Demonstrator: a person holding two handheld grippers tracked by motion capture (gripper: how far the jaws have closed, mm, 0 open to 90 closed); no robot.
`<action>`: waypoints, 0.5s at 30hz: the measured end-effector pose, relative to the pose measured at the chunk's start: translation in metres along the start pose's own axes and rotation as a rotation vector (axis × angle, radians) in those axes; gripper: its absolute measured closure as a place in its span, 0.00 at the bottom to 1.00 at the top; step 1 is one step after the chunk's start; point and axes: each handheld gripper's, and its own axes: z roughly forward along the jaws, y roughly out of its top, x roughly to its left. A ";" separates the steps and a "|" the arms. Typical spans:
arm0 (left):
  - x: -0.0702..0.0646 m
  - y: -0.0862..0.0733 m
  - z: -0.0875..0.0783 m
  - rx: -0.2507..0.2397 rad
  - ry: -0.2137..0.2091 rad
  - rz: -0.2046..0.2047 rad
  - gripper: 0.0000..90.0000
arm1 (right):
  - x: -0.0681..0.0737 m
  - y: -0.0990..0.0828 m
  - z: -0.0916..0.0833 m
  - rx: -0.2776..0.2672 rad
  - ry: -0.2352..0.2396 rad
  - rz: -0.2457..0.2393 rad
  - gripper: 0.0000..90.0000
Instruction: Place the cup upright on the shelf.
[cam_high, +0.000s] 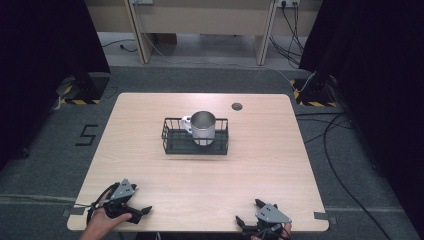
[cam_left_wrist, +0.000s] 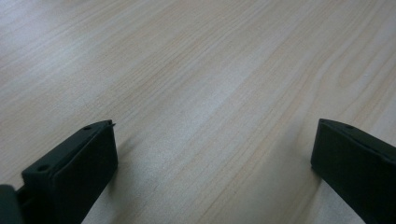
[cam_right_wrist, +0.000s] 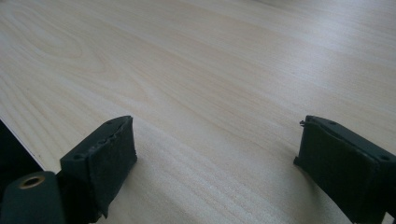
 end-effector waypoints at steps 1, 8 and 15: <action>0.000 0.000 0.000 0.000 0.000 0.000 0.00 | 0.000 -0.001 0.000 -0.003 -0.001 -0.001 0.13; 0.000 0.000 0.000 0.000 0.000 0.000 0.00 | 0.001 -0.003 0.000 -0.018 -0.002 0.001 0.13; 0.000 0.000 0.000 0.000 0.000 0.000 0.00 | 0.000 -0.003 0.000 -0.023 -0.002 0.001 0.13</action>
